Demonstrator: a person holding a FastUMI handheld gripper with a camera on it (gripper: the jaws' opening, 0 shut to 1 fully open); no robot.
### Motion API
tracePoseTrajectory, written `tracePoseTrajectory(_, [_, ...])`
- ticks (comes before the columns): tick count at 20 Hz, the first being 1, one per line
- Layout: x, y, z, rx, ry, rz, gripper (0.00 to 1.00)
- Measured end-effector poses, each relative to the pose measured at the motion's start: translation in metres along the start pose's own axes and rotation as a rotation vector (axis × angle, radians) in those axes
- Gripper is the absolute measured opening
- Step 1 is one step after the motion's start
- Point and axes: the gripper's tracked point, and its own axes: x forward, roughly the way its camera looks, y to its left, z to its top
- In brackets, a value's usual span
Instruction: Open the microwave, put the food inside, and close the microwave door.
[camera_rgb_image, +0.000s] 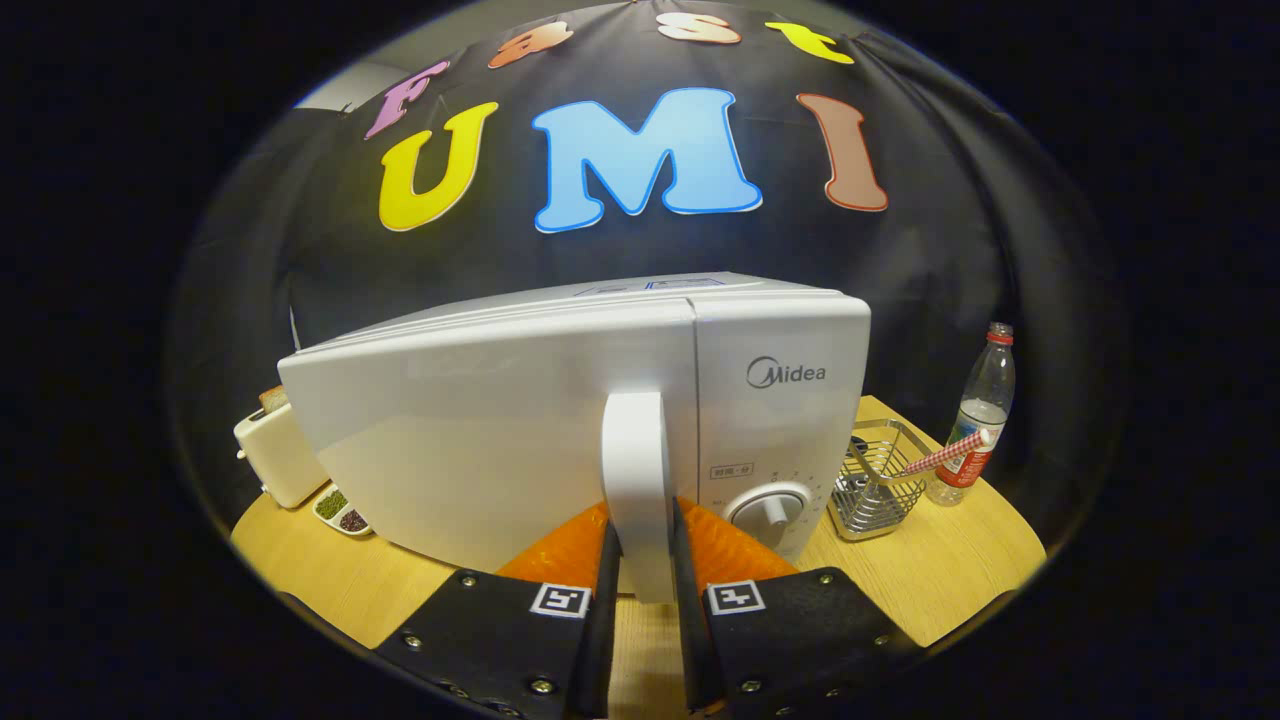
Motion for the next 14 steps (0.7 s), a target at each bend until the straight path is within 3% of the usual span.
tracePoseTrajectory(2, [0.001,0.000,-0.001,-0.018,0.016,-0.001,0.28])
tracePoseTrajectory(3, [-0.002,0.000,0.000,-0.027,0.020,-0.009,0.18])
tracePoseTrajectory(6, [-0.004,-0.003,-0.002,-0.035,0.035,-0.025,0.18])
tracePoseTrajectory(8, [-0.004,0.000,-0.001,-0.035,0.030,-0.012,0.08])
tracePoseTrajectory(14, [-0.020,0.002,-0.007,-0.036,0.055,0.014,0.08])
